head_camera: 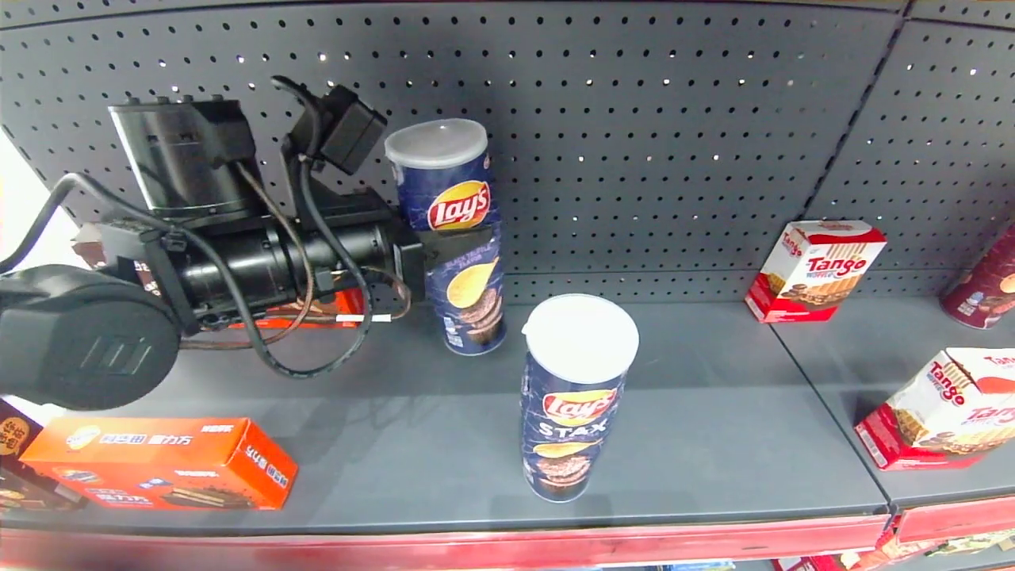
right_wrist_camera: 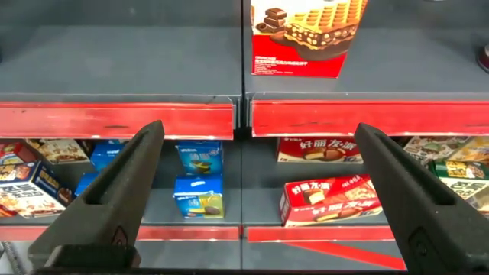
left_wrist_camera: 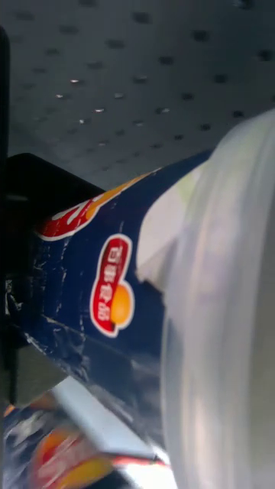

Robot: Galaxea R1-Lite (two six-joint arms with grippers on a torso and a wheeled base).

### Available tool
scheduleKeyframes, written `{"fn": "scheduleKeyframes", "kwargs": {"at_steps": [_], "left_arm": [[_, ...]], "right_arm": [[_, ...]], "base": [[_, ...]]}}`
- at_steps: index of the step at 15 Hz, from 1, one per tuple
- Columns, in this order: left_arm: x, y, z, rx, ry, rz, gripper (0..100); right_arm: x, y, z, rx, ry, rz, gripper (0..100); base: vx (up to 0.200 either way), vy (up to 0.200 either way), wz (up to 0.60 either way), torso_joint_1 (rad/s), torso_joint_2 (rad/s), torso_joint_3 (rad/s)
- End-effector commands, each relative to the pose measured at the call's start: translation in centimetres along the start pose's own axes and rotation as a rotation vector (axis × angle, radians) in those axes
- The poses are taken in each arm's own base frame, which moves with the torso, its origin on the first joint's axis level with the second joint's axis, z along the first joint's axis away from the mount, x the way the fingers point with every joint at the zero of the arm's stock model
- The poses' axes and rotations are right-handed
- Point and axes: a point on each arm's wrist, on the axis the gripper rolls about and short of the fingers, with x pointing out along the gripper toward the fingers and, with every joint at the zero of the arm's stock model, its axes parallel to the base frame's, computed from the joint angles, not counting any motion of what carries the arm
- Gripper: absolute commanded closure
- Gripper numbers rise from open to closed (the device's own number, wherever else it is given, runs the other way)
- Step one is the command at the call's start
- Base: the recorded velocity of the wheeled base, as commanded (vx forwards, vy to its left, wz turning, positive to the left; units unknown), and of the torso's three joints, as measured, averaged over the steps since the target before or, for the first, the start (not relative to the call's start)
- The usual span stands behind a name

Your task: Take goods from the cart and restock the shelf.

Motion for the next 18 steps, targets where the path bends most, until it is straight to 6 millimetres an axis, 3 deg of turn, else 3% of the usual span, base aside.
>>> {"fn": "scheduleKeyframes", "kwargs": {"at_steps": [1, 2, 4, 7, 13, 18], "left_arm": [[3.2, 1.7, -1.6, -0.016, 0.053, -0.010, 100], [4.5, 2.6, -2.6, -0.036, 0.089, -0.014, 100], [5.5, 3.1, -2.1, -0.025, 0.072, -0.018, 100], [8.0, 3.3, -3.2, -0.024, 0.070, -0.053, 100], [9.7, 3.3, -6.0, 0.031, 0.110, -0.075, 100], [10.2, 3.6, -6.3, 0.044, 0.107, -0.075, 100]], "right_arm": [[0.0, 0.0, 0.0, -0.001, 0.002, 0.001, 0], [0.0, 0.0, 0.0, -0.001, 0.002, 0.001, 0], [0.0, 0.0, 0.0, -0.001, 0.002, 0.001, 0], [0.0, 0.0, 0.0, -0.001, 0.000, 0.001, 0], [0.0, 0.0, 0.0, -0.001, 0.000, 0.001, 0], [0.0, 0.0, 0.0, -0.001, 0.000, 0.001, 0]], "base": [[0.000, 0.000, 0.00, 0.000, 0.00, 0.000], [0.000, 0.000, 0.00, 0.000, 0.00, 0.000], [0.000, 0.000, 0.00, 0.000, 0.00, 0.000], [0.000, 0.000, 0.00, 0.000, 0.00, 0.000], [0.000, 0.000, 0.00, 0.000, 0.00, 0.000], [0.000, 0.000, 0.00, 0.000, 0.00, 0.000]]}}
